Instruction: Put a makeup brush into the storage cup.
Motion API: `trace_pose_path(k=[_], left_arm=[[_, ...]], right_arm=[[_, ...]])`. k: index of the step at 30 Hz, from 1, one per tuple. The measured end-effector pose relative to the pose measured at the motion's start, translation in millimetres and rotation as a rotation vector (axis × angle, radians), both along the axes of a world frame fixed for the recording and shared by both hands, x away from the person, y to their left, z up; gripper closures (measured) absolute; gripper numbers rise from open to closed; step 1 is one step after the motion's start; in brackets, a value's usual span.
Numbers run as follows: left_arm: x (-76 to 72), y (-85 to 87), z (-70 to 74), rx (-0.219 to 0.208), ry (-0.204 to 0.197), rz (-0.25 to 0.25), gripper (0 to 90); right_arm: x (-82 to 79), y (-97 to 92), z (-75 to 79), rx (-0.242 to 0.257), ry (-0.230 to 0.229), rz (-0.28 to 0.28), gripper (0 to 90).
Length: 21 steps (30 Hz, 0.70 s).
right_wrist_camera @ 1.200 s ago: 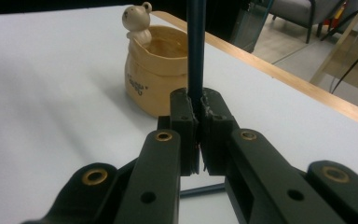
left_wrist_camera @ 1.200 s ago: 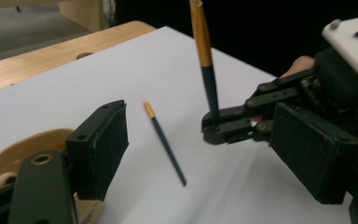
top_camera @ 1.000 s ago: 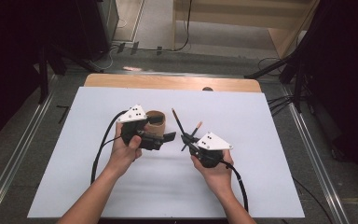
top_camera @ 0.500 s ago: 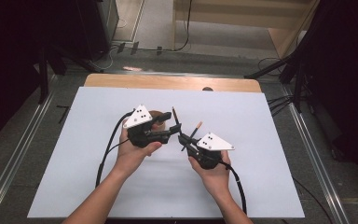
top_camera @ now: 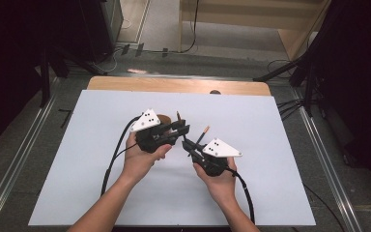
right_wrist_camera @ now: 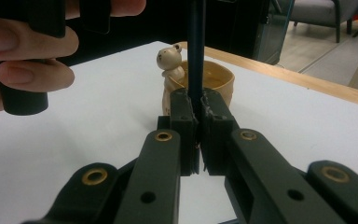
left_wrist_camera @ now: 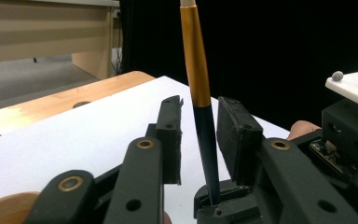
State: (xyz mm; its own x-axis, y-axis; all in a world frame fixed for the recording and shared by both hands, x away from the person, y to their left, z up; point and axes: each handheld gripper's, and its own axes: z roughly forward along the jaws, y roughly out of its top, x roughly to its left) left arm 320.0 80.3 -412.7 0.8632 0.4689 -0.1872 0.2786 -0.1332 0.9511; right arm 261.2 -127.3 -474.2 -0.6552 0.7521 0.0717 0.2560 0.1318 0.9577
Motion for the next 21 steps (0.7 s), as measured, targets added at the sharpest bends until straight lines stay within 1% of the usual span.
trace_pose_path(k=[2, 4, 5, 6, 7, 8, 9, 10, 12, 13, 14, 16, 17, 18, 20, 21], left_arm=[[0.9, 0.7, 0.3, -0.009, 0.016, -0.002, 75.6], [1.6, 1.2, 0.3, -0.02, 0.032, -0.015, 80.3], [1.7, 1.3, 0.3, -0.024, 0.041, -0.021, 81.2], [2.3, 1.5, 0.4, -0.029, 0.056, -0.038, 82.2], [2.3, 1.3, 0.5, -0.026, 0.057, -0.042, 83.3], [2.2, 1.2, 0.7, -0.014, 0.05, -0.036, 83.4], [2.8, 1.2, 0.6, -0.009, 0.052, -0.037, 83.4], [3.3, 1.8, 0.8, -0.009, 0.058, -0.04, 83.5], [4.4, 3.3, 1.5, -0.006, 0.056, -0.031, 83.5], [5.4, 4.8, 2.4, -0.009, 0.057, -0.029, 83.6], [5.7, 5.7, 3.1, -0.011, 0.055, -0.025, 83.6], [7.5, 8.5, 5.7, -0.014, 0.044, -0.019, 83.7], [7.8, 9.2, 6.6, -0.016, 0.043, -0.018, 83.6], [8.1, 10.3, 7.7, -0.016, 0.039, -0.014, 83.6], [8.9, 12.4, 9.6, -0.018, 0.033, -0.011, 83.6], [9.5, 13.8, 10.5, -0.023, 0.033, -0.005, 83.7]], right_arm=[[0.2, 0.1, -0.3, 0.002, 0.0, 0.0, 86.1], [0.8, 0.1, -0.8, -0.001, -0.002, 0.001, 86.1], [1.0, 0.1, -1.0, -0.002, -0.005, 0.002, 86.1], [1.2, 0.3, -1.3, -0.003, -0.005, 0.003, 86.0], [1.6, 0.5, -1.9, -0.004, -0.005, 0.003, 85.7], [2.2, 0.2, -2.4, -0.01, -0.01, 0.004, 84.8], [2.7, 0.0, -2.7, -0.009, -0.013, 0.005, 80.4], [2.6, -0.5, -2.3, -0.007, -0.013, 0.004, 72.4], [2.7, -1.7, -1.5, -0.012, -0.016, 0.006, 60.7], [2.7, -2.6, -1.3, -0.012, -0.017, 0.008, 59.0], [2.3, -4.8, -0.7, 0.004, -0.007, 0.019, 55.2], [2.3, -7.8, 1.0, 0.007, -0.004, 0.033, 50.7], [1.4, -9.9, 2.5, -0.002, -0.016, 0.029, 41.5], [1.4, -10.9, 3.2, -0.008, -0.021, 0.025, 37.5], [1.2, -14.1, 4.1, -0.009, -0.009, 0.018, 23.9], [1.6, -15.6, 4.1, -0.006, -0.006, 0.018, 18.7]])
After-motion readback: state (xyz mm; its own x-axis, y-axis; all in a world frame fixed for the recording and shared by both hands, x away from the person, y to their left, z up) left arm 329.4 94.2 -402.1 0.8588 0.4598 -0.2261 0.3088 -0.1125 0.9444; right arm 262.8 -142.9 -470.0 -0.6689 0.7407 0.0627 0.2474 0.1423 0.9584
